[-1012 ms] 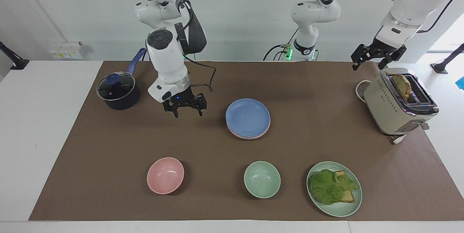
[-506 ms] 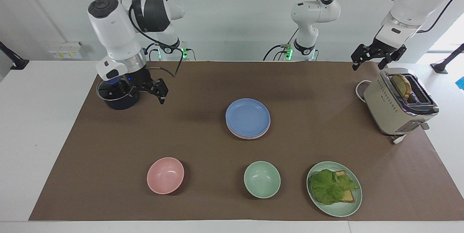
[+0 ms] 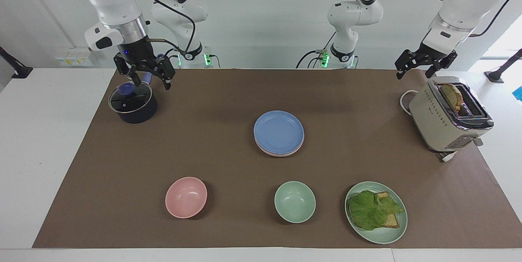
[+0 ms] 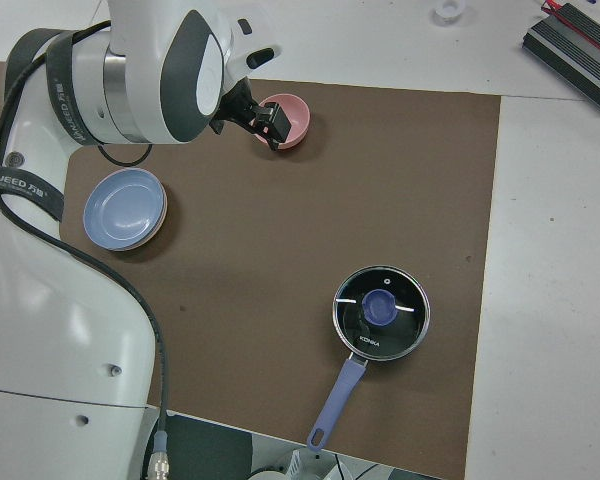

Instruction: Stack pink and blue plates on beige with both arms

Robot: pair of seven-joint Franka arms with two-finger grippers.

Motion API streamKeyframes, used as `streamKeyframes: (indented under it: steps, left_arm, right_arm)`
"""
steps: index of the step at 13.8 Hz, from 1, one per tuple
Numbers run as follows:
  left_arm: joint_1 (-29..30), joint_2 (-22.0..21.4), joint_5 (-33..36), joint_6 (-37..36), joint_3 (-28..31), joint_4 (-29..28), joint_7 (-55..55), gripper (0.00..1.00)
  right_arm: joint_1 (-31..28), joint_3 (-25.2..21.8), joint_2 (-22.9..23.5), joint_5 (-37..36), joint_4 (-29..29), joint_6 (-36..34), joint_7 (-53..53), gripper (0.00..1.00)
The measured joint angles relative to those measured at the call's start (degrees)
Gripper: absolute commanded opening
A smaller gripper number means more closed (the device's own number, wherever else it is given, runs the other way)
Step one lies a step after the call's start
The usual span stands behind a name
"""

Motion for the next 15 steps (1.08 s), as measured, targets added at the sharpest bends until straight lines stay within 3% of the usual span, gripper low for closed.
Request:
streamKeyframes:
  steps: [4, 15]
  left_arm:
    - [0.0, 0.0, 0.0, 0.0, 0.0, 0.0, 0.0, 1.0]
    - [0.0, 0.0, 0.0, 0.0, 0.0, 0.0, 0.0, 1.0]
  right_arm:
    - [-0.4, -2.23, -1.83, -1.8, 2.31, -6.18, -5.95, 1.0]
    - [-5.55, -3.55, -5.43, -1.78, -3.52, -8.13, -11.23, 1.0]
